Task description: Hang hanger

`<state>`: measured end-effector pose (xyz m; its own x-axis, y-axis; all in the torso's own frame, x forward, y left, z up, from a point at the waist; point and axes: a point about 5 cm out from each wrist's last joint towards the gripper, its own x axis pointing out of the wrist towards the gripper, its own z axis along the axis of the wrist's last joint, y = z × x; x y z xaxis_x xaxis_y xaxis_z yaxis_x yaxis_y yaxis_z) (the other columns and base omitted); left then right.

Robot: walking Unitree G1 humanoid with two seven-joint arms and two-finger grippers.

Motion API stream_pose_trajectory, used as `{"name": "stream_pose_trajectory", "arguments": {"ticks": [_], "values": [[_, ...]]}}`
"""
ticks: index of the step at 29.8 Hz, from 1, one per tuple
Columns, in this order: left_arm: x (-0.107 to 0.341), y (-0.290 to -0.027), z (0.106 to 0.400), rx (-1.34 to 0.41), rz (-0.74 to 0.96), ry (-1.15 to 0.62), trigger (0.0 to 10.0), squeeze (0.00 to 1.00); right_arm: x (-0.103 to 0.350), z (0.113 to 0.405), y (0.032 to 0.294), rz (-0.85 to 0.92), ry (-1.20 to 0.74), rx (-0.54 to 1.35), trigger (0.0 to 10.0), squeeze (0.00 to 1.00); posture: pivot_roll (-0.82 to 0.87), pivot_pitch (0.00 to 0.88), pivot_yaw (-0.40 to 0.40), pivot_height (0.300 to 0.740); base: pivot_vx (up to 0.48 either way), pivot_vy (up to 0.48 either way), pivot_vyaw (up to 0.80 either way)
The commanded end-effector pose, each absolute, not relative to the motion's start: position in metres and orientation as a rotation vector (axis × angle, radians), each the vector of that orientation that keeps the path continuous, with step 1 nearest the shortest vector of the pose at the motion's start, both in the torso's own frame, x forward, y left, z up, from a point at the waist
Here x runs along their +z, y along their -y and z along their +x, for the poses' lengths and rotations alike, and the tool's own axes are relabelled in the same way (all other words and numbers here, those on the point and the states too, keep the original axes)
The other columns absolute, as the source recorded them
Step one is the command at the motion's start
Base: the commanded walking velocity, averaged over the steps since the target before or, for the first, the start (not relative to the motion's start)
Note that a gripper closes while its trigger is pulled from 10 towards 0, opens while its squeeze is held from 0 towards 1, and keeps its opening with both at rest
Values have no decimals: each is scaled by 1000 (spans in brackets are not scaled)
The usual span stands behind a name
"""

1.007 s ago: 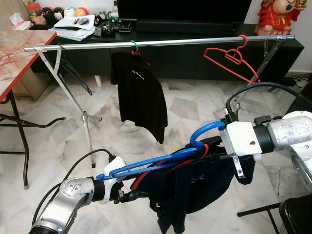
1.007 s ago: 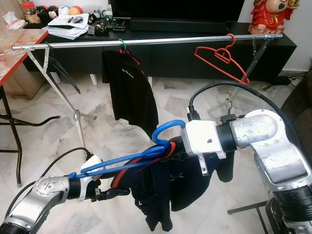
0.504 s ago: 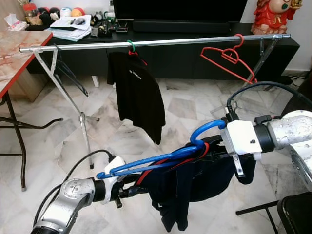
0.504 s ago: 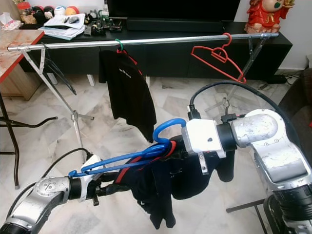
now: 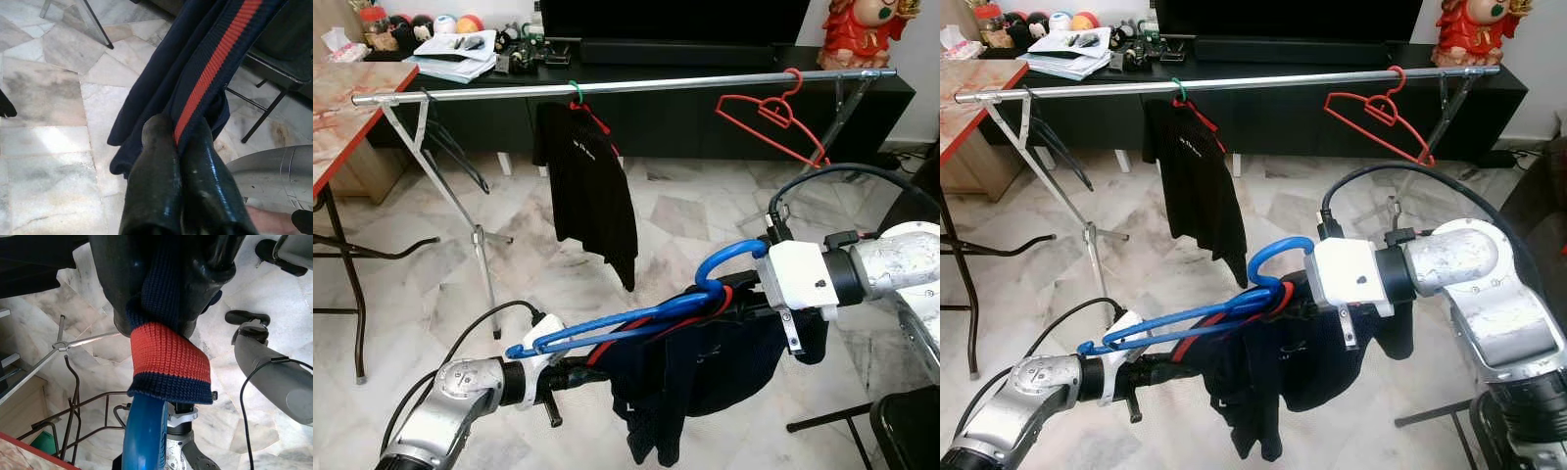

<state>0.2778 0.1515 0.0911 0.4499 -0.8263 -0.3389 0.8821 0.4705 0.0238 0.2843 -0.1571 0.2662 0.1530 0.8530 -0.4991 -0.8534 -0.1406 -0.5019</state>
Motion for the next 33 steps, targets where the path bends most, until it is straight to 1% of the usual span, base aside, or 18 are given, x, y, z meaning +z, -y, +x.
{"name": "stream_pose_trajectory", "arguments": {"ticks": [1, 11, 12, 14, 16, 17, 20, 25, 28, 29, 30, 33], "values": [[91, -148, 274, -1091, 204, -289, 0, 0, 276, 288, 161, -886, 40, 1398, 0, 0, -76, 176, 18, 740, 0, 0, 0], [91, -151, 274, -1082, 204, -290, 0, 0, 271, 290, 165, -885, 12, 1374, 0, 0, -70, 173, 18, 740, 0, 0, 0], [90, -152, 273, -1076, 207, -294, 0, 0, 267, 292, 171, -918, -25, 1348, 0, 0, -70, 173, 18, 740, 0, 0, 0], [90, -153, 273, -1073, 207, -297, 0, 0, 264, 293, 175, -941, -49, 1333, 0, 0, -70, 173, 17, 740, 0, 0, 0], [89, -155, 273, -1067, 213, -302, 0, 0, 258, 296, 186, -999, -116, 1288, 0, 0, -73, 173, 17, 740, 0, 0, 0], [88, -156, 272, -1064, 215, -305, 0, 0, 255, 296, 191, -995, -141, 1274, 0, 0, -75, 172, 16, 740, 0, 0, 0], [88, -157, 272, -1063, 217, -307, 0, 0, 253, 296, 197, -968, -156, 1264, 0, 0, -75, 170, 17, 740, 0, 0, 0], [87, -157, 272, -1061, 220, -310, 0, 0, 242, 296, 208, -985, -221, 1250, 0, 0, -77, 168, 19, 740, 0, 0, 0], [87, -157, 273, -1060, 224, -312, 0, 0, 239, 294, 210, -940, -225, 1281, 0, 0, -77, 169, 19, 740, 0, 0, 0], [87, -157, 272, -1061, 227, -314, 0, 0, 241, 291, 208, -846, -189, 1336, 0, 0, -77, 170, 19, 740, 0, 0, 0], [87, -157, 272, -1062, 228, -315, 0, 0, 243, 290, 207, -784, -160, 1349, 0, 0, -75, 172, 20, 740, 0, 0, 0], [85, -157, 271, -1065, 233, -322, 0, 0, 241, 287, 208, -750, -169, 1388, 0, 0, -74, 174, 19, 740, 0, 0, 0]]}}
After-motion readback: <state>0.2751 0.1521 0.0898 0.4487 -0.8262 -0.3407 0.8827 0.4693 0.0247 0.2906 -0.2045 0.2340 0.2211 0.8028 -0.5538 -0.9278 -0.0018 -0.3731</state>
